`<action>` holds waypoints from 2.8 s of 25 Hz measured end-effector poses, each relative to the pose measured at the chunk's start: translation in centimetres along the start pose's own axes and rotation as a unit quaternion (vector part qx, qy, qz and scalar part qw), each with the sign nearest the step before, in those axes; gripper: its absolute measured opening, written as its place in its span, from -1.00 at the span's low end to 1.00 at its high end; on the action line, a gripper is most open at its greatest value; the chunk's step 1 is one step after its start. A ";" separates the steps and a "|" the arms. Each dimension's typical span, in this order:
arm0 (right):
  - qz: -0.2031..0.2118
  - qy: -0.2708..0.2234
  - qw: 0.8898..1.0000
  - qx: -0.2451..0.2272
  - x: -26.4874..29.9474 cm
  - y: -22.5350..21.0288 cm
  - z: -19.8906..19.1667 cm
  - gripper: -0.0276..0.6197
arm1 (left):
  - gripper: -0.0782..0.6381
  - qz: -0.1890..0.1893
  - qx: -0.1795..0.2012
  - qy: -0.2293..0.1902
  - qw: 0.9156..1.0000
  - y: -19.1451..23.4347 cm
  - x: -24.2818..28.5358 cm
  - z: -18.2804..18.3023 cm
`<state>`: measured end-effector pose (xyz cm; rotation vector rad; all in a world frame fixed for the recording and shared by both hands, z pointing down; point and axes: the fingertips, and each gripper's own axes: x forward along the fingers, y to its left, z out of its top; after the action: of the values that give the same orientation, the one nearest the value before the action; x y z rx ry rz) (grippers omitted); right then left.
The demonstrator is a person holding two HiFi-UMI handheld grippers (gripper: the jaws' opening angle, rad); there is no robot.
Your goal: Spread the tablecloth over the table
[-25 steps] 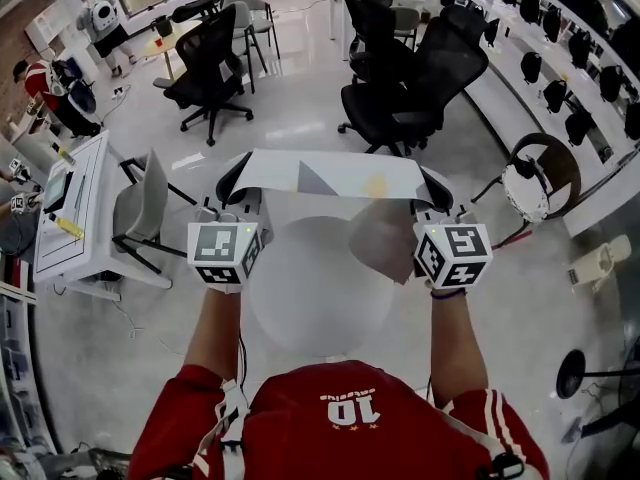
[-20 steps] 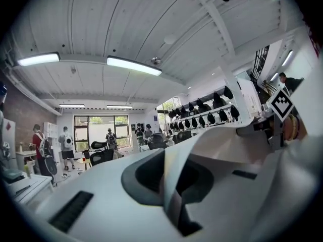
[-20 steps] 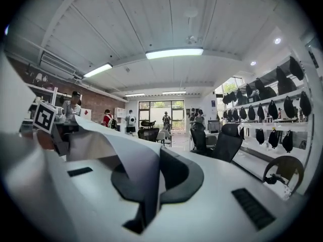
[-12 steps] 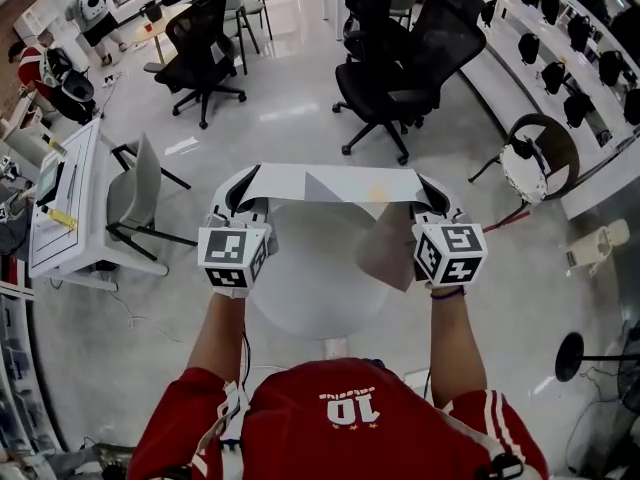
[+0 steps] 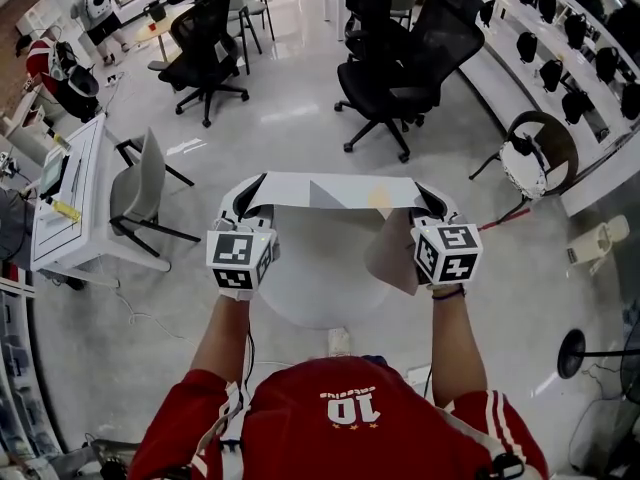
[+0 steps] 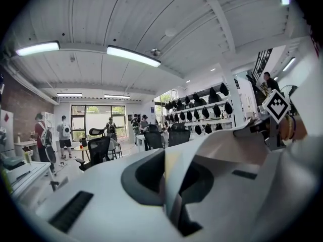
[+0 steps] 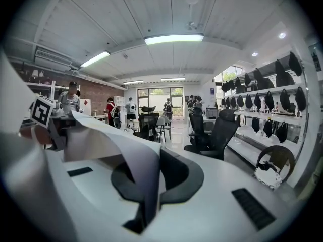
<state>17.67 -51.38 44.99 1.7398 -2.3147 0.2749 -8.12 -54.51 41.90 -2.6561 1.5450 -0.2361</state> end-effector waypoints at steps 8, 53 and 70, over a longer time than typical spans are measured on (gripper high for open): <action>0.002 0.017 1.000 0.021 -1.9 2.0 -2.5 -0.86 | -0.75 -0.010 -0.030 0.020 0.999 -0.5 -3.1 -2.5; 0.004 0.198 0.979 0.045 -16.1 11.5 -21.8 -0.61 | -0.67 -0.046 -0.058 0.160 0.984 -3.9 -16.6 -18.8; -0.031 0.149 0.985 0.082 -21.5 9.9 -19.8 -0.64 | -0.62 -0.070 -0.032 0.232 0.970 -7.6 -16.2 -22.4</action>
<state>15.33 -23.27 57.42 1.7046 -2.0709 0.6826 -13.10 -36.13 63.35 -2.9093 1.4815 -0.8871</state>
